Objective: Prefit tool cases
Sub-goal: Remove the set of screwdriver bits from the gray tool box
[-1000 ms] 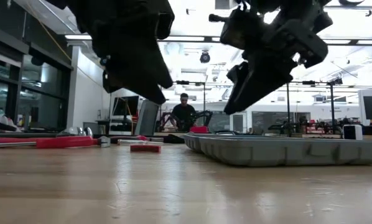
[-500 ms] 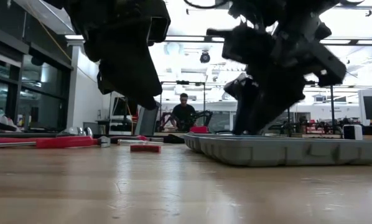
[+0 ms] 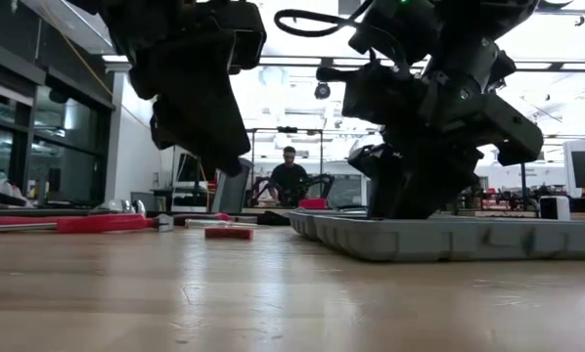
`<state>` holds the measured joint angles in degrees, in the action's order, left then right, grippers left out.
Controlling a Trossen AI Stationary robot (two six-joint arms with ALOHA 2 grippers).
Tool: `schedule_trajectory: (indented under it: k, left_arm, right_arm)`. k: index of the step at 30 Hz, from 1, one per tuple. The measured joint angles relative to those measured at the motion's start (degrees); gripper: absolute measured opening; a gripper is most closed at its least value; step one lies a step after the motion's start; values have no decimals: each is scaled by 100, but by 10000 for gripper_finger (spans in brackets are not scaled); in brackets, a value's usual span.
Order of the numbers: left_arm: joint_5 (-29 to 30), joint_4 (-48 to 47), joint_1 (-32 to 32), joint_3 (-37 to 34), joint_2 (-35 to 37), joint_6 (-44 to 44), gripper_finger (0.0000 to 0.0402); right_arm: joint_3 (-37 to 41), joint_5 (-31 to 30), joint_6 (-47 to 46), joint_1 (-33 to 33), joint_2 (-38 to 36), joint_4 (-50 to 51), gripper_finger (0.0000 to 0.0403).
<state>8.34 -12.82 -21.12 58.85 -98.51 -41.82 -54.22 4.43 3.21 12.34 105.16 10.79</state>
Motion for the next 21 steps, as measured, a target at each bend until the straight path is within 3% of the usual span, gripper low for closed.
schedule_trajectory:
  k: [4,9,14,21]
  left_arm:
    - [9,-41,0,0,1,0,158]
    - [13,-111,0,0,-1,2,158]
    - [37,-140,-2,0,-1,4,158]
    - [57,-226,-7,0,-1,7,158]
  right_arm:
    - [2,-306,-528,-7,5,175,110]
    - [9,-433,-887,-5,3,226,24]
    - [24,-1010,-1360,24,-159,275,25]
    - [42,-1751,-1342,-409,-988,819,24]
